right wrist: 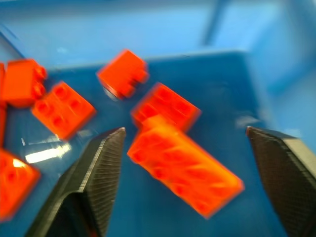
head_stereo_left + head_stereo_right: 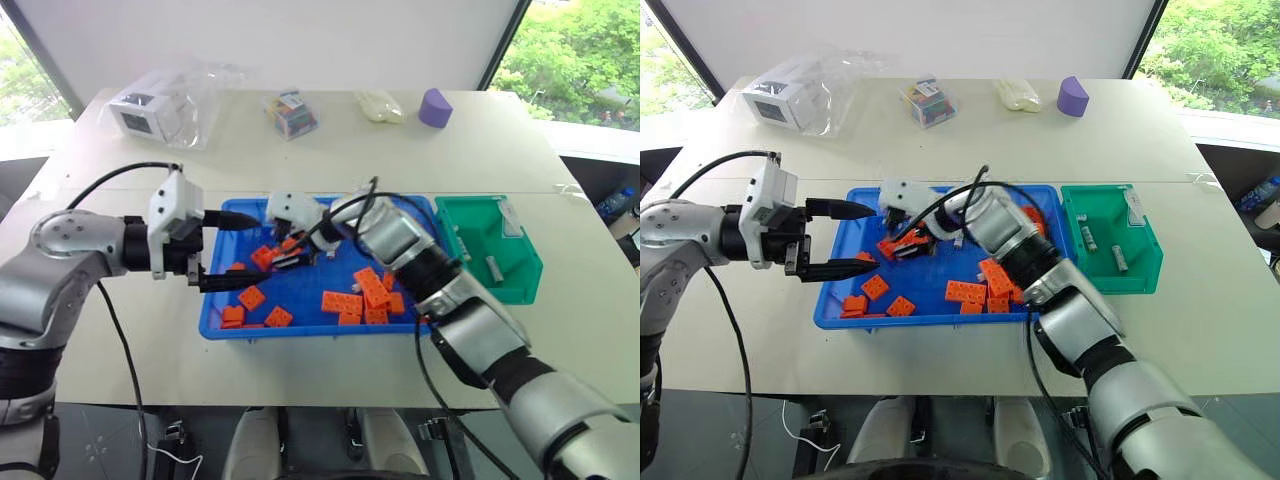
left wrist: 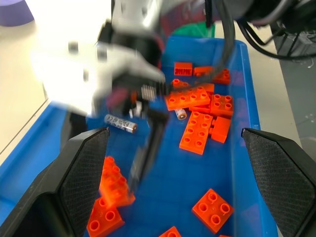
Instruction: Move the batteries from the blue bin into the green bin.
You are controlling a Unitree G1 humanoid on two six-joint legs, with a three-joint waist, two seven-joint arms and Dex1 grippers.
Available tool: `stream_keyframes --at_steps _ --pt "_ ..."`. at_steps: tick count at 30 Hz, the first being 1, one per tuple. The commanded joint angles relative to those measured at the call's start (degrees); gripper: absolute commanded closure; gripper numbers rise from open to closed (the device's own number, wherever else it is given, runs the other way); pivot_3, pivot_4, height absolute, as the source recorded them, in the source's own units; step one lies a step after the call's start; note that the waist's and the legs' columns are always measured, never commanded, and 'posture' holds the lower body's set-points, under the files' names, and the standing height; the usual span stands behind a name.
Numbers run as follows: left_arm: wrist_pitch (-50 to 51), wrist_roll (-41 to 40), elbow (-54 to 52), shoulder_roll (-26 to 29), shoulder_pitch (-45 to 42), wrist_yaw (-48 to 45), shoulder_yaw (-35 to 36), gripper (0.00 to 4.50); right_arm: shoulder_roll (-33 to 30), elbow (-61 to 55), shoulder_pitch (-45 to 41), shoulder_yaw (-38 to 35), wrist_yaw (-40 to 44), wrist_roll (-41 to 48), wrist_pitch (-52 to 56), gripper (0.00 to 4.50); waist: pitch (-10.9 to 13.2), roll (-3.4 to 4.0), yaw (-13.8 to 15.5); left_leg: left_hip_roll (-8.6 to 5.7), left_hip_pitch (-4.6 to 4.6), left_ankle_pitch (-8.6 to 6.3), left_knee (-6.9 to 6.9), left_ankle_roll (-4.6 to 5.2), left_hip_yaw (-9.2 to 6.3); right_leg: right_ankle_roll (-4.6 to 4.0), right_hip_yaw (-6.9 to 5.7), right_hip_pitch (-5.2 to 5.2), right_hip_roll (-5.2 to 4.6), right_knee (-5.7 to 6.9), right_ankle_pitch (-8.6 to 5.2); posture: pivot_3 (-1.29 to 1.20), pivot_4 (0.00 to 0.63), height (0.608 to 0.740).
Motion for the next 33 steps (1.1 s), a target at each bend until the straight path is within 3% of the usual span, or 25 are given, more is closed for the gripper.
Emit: stream_keyframes --at_steps 1,7,15,33 --pt "-1.6 0.5 0.3 -0.3 -1.0 -0.6 -0.2 0.00 -5.4 -7.6 3.4 -1.9 1.8 0.7 2.5 0.41 0.0 0.00 0.0 0.00 0.00 0.00 0.00 0.00 0.00 0.00 0.00 0.00 0.00 0.00 0.00 0.00 0.150 0.734" --pt "-2.2 1.2 1.1 -1.5 -1.9 -0.7 -1.3 0.00 -10.7 -8.6 7.4 -3.2 0.7 0.3 1.7 0.41 0.0 0.00 -0.5 0.02 0.02 0.00 0.00 0.01 0.01 -0.02 0.02 -0.02 0.06 0.00 -0.01 0.00 0.150 0.734" --pt "-2.1 1.3 0.8 -1.8 -2.3 -0.6 -1.1 0.00 -8.8 3.0 5.4 -5.7 -2.9 0.2 -4.4 0.41 0.0 0.00 -0.3 0.05 0.05 0.00 -0.04 0.01 -0.01 0.03 0.03 -0.02 0.12 0.01 0.02 0.00 0.150 0.734" --pt "-1.6 1.2 0.5 -1.2 -2.7 -0.2 -0.6 0.00 -4.9 11.7 4.6 -5.8 -2.3 -0.4 -9.7 0.41 0.0 -0.01 -0.3 0.05 0.06 0.00 -0.03 0.01 -0.01 0.06 0.03 0.01 0.11 0.01 0.03 0.00 0.150 0.734"
